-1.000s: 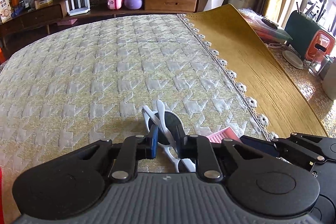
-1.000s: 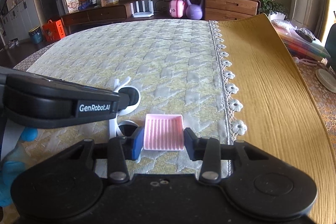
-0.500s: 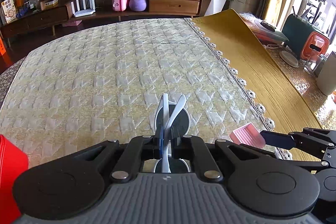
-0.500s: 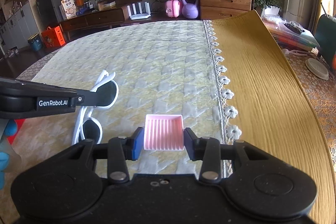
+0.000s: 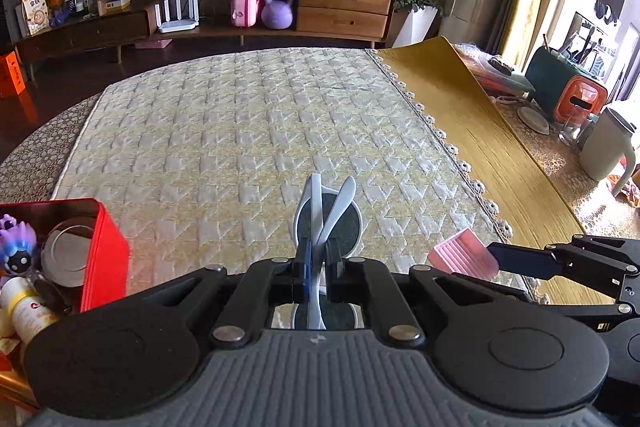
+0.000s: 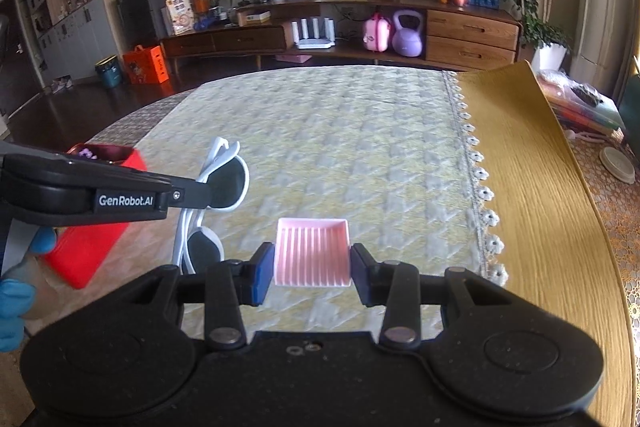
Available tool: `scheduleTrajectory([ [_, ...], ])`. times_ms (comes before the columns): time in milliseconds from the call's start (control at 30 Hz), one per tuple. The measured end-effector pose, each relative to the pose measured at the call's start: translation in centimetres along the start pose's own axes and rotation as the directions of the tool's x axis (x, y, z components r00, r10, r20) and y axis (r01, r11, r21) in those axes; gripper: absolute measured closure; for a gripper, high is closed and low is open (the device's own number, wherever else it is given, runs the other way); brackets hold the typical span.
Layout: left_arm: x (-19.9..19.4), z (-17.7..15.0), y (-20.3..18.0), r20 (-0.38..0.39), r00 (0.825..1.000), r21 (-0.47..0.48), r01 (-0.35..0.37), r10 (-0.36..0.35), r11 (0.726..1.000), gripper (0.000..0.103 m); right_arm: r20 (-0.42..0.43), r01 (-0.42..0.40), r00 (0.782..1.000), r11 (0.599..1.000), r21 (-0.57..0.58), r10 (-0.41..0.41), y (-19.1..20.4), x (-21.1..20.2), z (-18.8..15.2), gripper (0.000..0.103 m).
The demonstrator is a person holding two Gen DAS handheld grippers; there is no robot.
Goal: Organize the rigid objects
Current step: 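Carry the sunglasses with the left tool while the right tool carries the pink tray to the box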
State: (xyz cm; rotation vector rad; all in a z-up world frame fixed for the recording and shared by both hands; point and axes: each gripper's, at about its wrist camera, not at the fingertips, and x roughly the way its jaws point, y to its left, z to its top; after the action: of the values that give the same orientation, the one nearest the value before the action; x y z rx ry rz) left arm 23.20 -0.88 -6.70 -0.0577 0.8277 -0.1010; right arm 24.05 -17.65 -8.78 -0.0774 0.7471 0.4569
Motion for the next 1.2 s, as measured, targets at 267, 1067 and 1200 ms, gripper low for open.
scheduleTrajectory([
  [267,-4.4,-1.4,3.9,0.005,0.999,-0.045,-0.039,0.039,0.998,0.097,0.011,-0.050,0.999,0.996,-0.069,0.051,4.7,-1.5,0.6,0.063],
  [1067,-12.2,-3.5,20.4,0.007,0.965,-0.187,-0.256,0.262,0.948,0.097,0.005,-0.177,0.983,0.949,-0.261,0.185,18.8,1.9,4.4,0.062],
  [1200,-11.8,-3.6,22.4,-0.021,0.958,-0.189,-0.286,0.288,0.939,0.097,0.005,-0.183,0.981,0.944,-0.275,0.192,20.0,3.1,4.8,0.062],
])
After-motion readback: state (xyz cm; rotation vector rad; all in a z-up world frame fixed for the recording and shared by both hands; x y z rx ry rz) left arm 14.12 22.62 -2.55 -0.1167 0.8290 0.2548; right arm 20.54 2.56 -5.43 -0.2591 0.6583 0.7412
